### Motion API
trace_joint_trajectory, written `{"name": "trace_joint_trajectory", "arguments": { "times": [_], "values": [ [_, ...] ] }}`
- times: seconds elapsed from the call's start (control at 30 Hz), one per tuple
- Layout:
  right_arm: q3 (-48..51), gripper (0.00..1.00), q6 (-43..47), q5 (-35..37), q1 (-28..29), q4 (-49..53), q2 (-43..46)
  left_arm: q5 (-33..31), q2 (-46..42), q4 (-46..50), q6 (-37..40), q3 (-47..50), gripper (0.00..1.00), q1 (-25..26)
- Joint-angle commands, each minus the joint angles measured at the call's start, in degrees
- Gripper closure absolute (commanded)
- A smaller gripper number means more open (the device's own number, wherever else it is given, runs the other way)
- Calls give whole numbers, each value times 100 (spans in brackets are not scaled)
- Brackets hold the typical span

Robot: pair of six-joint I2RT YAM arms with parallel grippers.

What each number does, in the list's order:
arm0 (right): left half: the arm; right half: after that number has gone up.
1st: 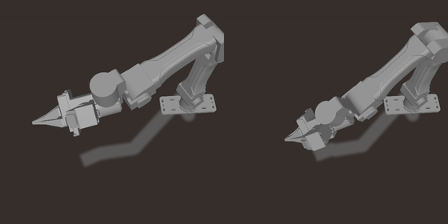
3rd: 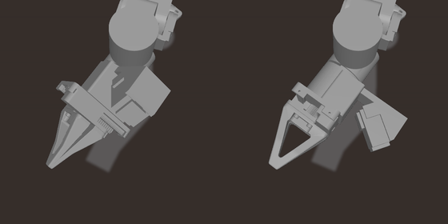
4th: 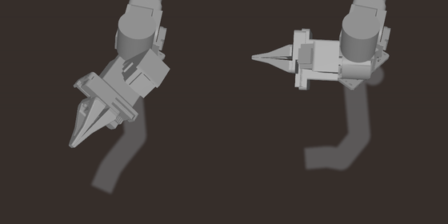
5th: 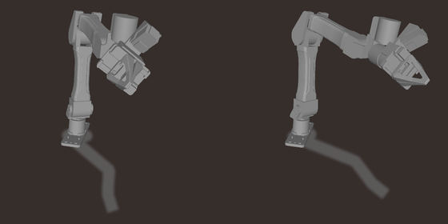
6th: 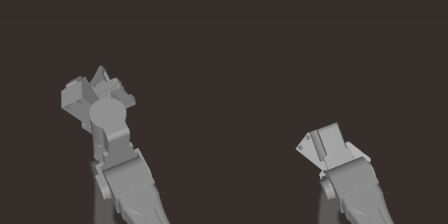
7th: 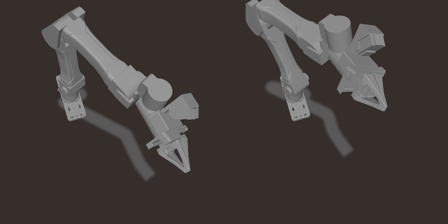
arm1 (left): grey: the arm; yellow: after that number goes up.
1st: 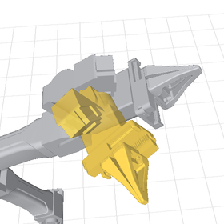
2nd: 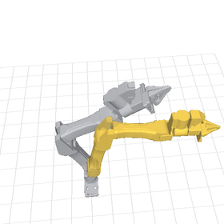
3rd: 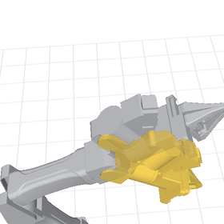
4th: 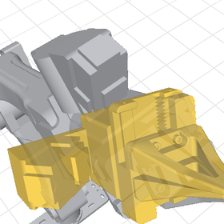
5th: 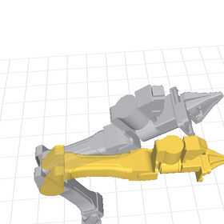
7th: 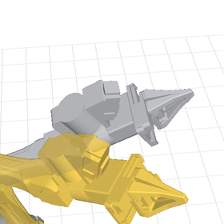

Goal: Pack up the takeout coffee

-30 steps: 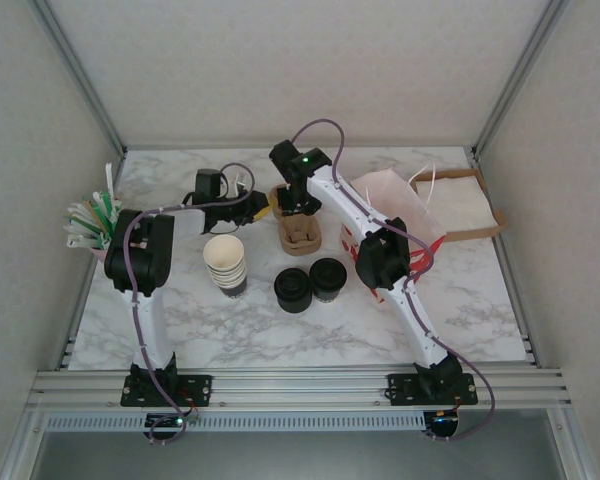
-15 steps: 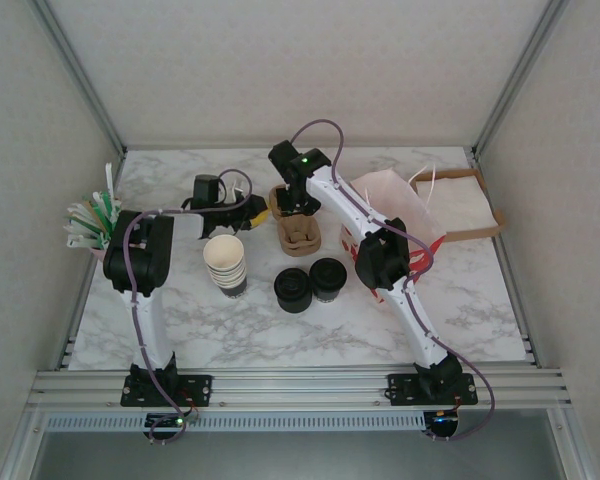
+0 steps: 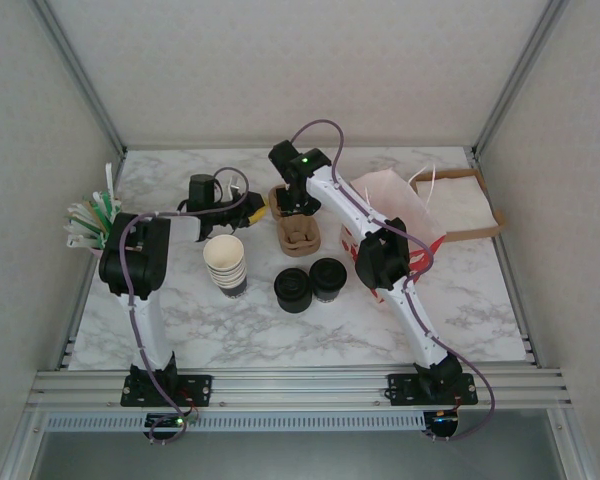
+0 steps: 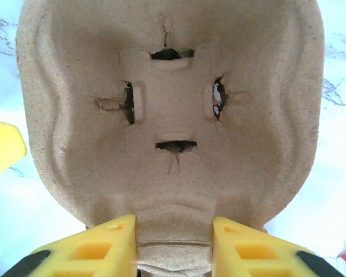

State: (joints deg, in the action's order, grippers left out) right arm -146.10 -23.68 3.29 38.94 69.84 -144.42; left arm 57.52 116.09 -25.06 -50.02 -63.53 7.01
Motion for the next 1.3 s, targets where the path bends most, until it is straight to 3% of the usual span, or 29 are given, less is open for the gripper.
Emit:
{"name": "trace_joint_trajectory", "arguments": {
  "times": [0.0, 0.3, 1.27],
  "values": [
    [-8, 67, -102, -100, 35, 58, 161, 224, 142, -316, -131, -27, 64, -52],
    [-22, 67, -110, -126, 40, 52, 143, 247, 292, -385, -192, -46, 76, -52],
    [-40, 67, -99, -218, 48, 49, 107, 276, 321, -430, -199, -85, 67, -97]
  ]
}}
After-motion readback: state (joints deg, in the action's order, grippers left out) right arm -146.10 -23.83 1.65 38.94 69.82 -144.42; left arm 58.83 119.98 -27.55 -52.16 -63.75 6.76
